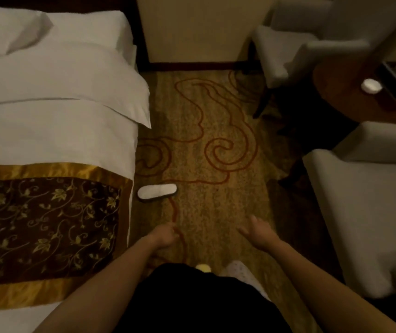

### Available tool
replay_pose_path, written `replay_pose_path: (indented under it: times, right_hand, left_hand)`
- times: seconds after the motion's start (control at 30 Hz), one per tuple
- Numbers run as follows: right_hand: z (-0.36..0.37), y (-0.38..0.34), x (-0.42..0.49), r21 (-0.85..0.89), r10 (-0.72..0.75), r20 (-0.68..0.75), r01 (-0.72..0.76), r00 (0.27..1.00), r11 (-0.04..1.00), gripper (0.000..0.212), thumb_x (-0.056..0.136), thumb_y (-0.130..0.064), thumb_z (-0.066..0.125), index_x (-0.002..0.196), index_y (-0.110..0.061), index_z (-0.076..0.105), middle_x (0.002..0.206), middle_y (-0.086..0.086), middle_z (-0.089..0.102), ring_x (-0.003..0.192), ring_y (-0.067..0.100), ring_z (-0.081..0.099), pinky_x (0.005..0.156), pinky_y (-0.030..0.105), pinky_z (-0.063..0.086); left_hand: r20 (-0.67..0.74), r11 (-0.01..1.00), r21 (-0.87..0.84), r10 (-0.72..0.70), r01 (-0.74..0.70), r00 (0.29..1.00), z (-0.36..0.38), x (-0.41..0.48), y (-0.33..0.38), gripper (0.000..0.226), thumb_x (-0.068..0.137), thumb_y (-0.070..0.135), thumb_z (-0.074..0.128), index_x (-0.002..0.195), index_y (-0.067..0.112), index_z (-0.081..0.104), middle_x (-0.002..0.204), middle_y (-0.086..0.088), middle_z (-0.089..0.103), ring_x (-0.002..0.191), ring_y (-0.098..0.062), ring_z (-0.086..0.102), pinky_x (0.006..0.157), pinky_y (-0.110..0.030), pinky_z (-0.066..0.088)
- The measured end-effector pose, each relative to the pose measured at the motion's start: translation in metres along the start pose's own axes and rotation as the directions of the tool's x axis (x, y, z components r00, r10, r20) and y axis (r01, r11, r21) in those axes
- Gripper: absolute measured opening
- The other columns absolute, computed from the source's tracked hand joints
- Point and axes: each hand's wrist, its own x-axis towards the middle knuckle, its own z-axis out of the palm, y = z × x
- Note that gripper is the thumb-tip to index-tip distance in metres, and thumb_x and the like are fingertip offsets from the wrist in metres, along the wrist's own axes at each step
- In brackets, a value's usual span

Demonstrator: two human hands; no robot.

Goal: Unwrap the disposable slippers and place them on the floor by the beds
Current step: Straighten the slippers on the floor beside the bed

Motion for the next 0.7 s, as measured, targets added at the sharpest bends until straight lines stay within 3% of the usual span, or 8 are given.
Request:
replay_pose_path:
  times: [0.13,0.3,0.47,0.7]
  right_hand:
    - [-0.061,-0.023,0.066,-0.119,-0.093,0.043,0.098,0.995,0.988,0.073,0.089,-0.055,0.041,0.143,-0.009,0.024,0.148,0.016,0.033,0.133,0.034,0.033,0.108,0.044,0.034]
    - [-0.126,-0.081,0.155,-0.231,-0.316,0.15,0.344,0.937,0.91,0.073,0.088,-0.051,0.048,0.142,-0.008,0.023,0.147,0.016,0.035,0.132,0.032,0.036,0.108,0.039,0.032]
    - [-0.187,-0.148,0.235,-0.404,-0.487,0.317,0.58,0.814,0.707,0.068,0.09,-0.046,0.048,0.142,-0.008,0.024,0.145,0.016,0.037,0.131,0.031,0.039,0.107,0.035,0.031]
    - [-0.211,-0.232,0.298,-0.495,-0.55,0.435,0.7,0.713,0.515,0.064,0.089,-0.047,0.05,0.134,-0.004,0.035,0.138,0.019,0.045,0.125,0.032,0.044,0.104,0.037,0.037]
  left_hand:
    - [-0.08,0.99,-0.13,-0.061,0.05,0.995,-0.044,0.039,0.019,0.045,0.097,0.029,0.042,0.136,0.009,0.043,0.144,-0.012,0.045,0.13,-0.027,0.044,0.103,-0.029,0.037]
    - [-0.079,0.914,-0.328,-0.279,0.239,0.957,-0.081,0.083,0.017,0.047,0.097,0.032,0.038,0.14,0.011,0.037,0.147,-0.012,0.039,0.134,-0.028,0.039,0.107,-0.031,0.033]
    - [-0.102,0.753,-0.556,-0.483,0.352,0.87,-0.111,0.107,0.024,0.056,0.094,0.037,0.043,0.142,0.012,0.034,0.149,-0.012,0.037,0.135,-0.027,0.038,0.111,-0.035,0.031]
    - [-0.063,0.561,-0.725,-0.633,0.401,0.772,-0.139,0.117,0.033,0.052,0.095,0.032,0.044,0.141,0.009,0.036,0.146,-0.015,0.039,0.132,-0.029,0.041,0.108,-0.036,0.036]
